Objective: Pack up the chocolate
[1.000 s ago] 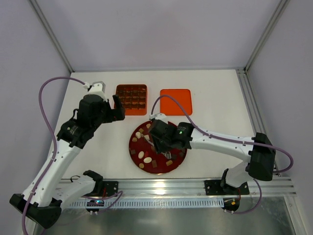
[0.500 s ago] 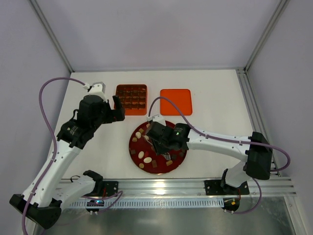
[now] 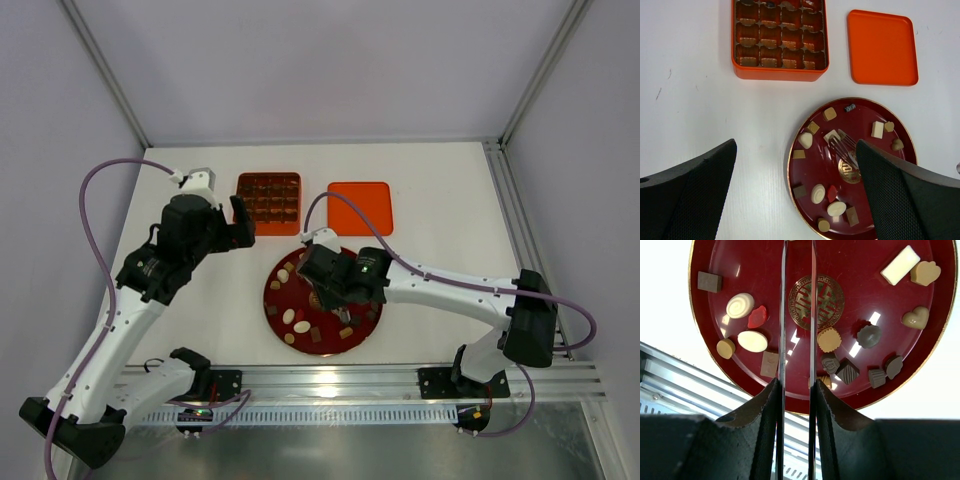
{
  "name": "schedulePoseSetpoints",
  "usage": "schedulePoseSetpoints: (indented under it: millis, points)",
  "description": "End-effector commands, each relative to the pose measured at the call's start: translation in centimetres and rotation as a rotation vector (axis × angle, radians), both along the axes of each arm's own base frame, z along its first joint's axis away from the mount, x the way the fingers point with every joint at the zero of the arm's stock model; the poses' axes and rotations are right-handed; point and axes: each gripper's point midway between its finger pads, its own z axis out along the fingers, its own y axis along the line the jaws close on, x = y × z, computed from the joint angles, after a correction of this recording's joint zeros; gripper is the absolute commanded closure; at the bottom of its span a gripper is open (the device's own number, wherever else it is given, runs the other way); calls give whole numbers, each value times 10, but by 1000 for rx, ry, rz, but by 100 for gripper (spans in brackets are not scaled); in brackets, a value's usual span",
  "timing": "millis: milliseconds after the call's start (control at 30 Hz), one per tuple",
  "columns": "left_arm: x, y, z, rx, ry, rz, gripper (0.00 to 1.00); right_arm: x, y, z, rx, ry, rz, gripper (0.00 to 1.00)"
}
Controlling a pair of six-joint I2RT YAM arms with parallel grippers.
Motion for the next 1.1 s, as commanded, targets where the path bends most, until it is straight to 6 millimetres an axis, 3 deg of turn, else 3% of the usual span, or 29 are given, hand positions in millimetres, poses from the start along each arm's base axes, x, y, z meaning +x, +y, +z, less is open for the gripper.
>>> schedulePoseSetpoints:
  millis: [0, 233, 533, 767, 1067]
  points:
    - [1, 3, 7, 2, -31, 5, 0, 10, 2, 34, 57, -79, -10, 67]
    - [1, 2, 7, -1, -30, 5, 0, 12, -3, 42, 63, -92, -15, 67]
    - [2, 1, 7, -3, -30, 1, 0, 27, -4, 66, 90, -152, -24, 67]
    - [3, 1, 9, -3, -33, 4, 0, 59, 1, 91, 134, -217, -35, 67]
    - [5, -1, 9, 1, -30, -6, 0, 129, 17, 124, 190, -339, -79, 67]
